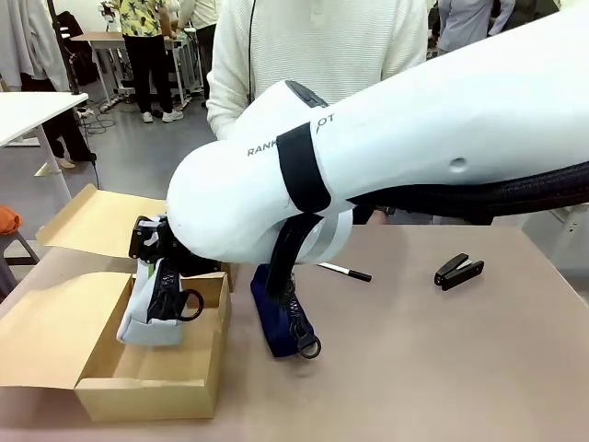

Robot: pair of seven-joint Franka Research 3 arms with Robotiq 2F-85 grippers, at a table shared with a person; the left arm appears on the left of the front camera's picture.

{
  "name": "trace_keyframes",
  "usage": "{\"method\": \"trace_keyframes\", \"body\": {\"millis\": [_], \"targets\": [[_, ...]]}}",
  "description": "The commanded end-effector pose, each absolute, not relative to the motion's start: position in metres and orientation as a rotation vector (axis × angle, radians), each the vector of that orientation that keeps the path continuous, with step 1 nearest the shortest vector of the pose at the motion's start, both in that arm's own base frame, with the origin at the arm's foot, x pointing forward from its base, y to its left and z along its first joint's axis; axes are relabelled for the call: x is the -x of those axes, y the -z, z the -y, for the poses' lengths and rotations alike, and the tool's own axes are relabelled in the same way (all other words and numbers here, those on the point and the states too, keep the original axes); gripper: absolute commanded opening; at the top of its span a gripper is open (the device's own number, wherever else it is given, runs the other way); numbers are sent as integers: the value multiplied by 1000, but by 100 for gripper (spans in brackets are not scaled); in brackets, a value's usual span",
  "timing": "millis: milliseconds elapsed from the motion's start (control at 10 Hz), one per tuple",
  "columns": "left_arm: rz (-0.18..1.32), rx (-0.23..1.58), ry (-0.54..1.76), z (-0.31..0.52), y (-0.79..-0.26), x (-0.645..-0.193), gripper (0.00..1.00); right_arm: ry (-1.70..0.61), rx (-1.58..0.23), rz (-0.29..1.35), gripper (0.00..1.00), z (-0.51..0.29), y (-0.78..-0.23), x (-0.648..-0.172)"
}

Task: Place items inside the box.
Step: Pick up a Pencil pouch or Stapler and place it inside the Mailer Box closest to the robot.

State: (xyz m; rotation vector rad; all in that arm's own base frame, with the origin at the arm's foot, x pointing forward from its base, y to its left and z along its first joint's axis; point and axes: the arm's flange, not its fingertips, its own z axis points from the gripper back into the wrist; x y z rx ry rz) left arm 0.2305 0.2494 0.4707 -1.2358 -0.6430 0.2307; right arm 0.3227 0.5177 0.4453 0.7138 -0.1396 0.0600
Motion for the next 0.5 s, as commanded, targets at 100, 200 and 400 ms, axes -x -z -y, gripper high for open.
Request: {"method": "trace_keyframes", "body": {"millis": [100, 200, 400], "targets": [[662, 1246, -215, -249, -472, -231, 100, -69, -686, 179, 7, -556, -419, -323], [662, 1246, -215, -249, -472, -231, 100, -31, -681, 185, 7, -567, -414, -329], [662, 1246, -215, -249, -472, -231, 100, 9, -627, 192, 7, -579, -401, -338]]}}
